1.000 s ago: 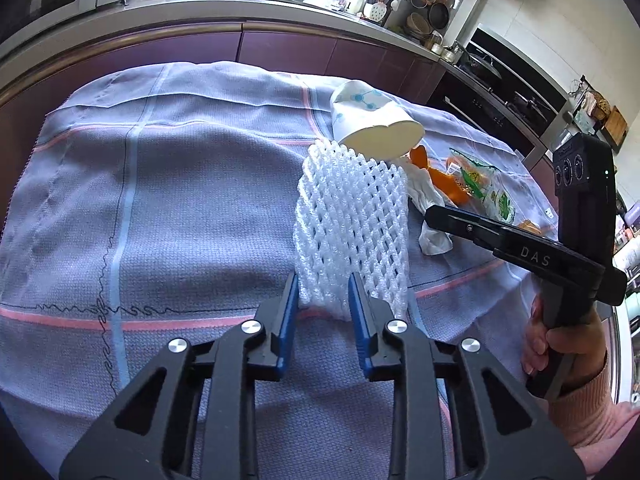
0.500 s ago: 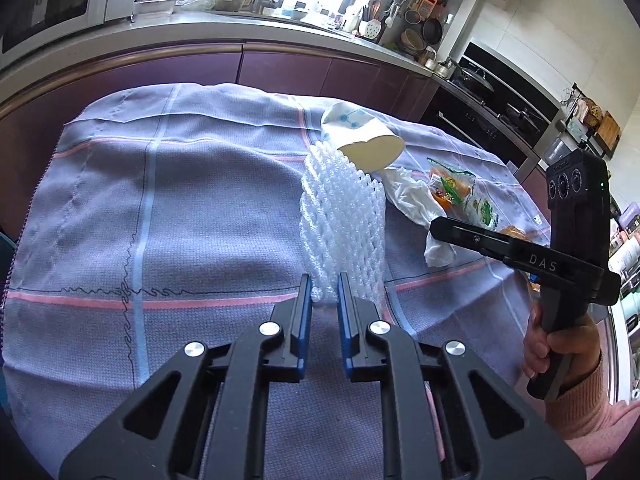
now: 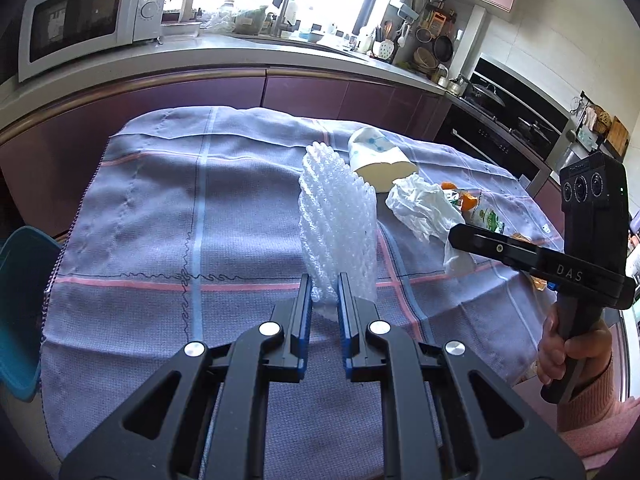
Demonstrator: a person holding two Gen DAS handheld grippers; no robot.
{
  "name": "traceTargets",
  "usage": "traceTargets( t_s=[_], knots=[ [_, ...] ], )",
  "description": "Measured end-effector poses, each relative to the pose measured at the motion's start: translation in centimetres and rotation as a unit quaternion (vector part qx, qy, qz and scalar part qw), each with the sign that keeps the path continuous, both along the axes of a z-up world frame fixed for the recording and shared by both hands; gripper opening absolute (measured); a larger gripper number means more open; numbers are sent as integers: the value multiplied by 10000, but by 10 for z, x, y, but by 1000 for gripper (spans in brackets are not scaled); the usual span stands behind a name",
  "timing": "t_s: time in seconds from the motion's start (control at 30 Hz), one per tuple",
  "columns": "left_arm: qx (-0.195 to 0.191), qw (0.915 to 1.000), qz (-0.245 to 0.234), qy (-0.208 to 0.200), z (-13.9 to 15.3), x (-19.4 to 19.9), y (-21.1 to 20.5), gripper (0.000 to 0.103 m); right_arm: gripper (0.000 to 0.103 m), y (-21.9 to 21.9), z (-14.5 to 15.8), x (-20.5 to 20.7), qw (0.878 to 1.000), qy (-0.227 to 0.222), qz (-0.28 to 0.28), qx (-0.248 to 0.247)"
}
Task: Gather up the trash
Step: 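Grasp the white foam net with the left tool while the right tool grasps tissue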
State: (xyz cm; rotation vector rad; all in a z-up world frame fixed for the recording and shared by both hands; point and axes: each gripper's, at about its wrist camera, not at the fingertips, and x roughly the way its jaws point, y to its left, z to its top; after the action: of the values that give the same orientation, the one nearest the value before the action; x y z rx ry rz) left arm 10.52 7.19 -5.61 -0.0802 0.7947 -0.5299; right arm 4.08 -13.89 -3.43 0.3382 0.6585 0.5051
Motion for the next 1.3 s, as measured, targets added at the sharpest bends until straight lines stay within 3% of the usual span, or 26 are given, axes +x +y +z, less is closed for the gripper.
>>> traceTargets(
  t_s=[0.63,1.3],
  knots=[
    [-47,9992,280,-273,16,-21,35,13,10,41,20,-1,9982,-347,469,-171],
    [-100,9941,969,-479,39,-41,98,13,10,98,34,9,9923,-536,1073,-297]
  ],
)
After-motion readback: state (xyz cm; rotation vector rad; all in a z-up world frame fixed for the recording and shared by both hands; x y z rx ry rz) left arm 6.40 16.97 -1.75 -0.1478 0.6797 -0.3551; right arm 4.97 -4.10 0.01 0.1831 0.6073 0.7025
